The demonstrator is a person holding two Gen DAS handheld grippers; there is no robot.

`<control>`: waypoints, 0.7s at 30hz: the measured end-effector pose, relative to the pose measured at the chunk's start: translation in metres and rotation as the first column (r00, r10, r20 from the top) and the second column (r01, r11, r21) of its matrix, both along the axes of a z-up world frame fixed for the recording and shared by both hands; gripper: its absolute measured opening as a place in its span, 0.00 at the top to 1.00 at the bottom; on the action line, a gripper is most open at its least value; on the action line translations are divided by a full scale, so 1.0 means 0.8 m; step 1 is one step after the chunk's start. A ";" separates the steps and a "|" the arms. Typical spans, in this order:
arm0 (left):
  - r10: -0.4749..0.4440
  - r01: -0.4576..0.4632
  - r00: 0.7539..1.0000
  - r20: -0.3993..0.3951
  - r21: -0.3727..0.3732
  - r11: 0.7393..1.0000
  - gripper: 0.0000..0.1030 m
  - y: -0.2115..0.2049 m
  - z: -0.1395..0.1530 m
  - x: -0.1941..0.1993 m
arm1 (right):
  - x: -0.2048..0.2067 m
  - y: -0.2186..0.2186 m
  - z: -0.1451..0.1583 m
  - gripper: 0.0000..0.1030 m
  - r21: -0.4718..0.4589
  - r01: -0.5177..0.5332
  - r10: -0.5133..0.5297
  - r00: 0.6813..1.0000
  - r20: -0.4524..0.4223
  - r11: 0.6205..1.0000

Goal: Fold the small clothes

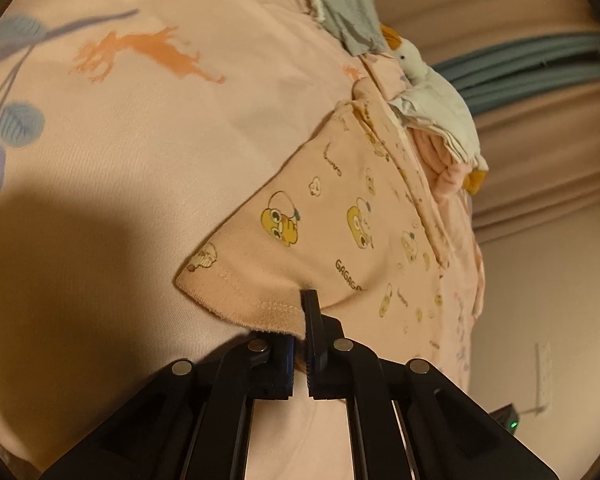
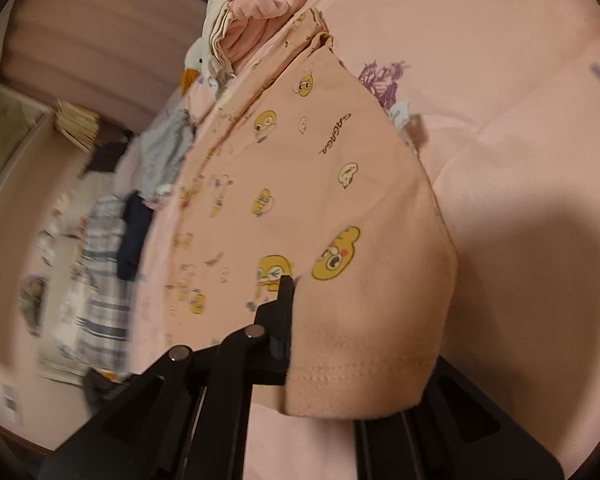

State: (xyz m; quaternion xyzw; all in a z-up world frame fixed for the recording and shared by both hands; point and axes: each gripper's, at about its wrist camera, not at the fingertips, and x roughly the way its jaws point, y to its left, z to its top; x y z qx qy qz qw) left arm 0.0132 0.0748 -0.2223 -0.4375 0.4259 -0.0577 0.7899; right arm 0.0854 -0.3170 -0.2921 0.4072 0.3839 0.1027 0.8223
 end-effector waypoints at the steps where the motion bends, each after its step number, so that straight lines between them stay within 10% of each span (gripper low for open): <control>1: -0.002 0.002 1.000 0.009 0.013 1.000 0.96 -0.002 0.003 0.000 | 0.000 -0.006 0.000 0.93 0.037 -0.008 0.008 1.000 0.008 0.999; 6: -0.025 0.024 0.999 0.031 0.041 0.999 0.96 -0.006 0.001 0.005 | -0.011 -0.020 0.016 0.91 0.114 -0.021 0.013 0.997 0.070 0.993; 12: -0.037 0.033 0.998 0.049 0.085 0.996 0.96 -0.010 0.003 0.002 | -0.019 -0.007 0.033 0.92 -0.109 0.026 -0.019 0.998 0.060 0.994; 21: -0.029 0.017 0.998 0.051 0.221 0.975 0.97 -0.027 0.013 0.003 | -0.011 -0.006 0.018 0.93 -0.183 0.020 -0.016 1.000 0.026 0.983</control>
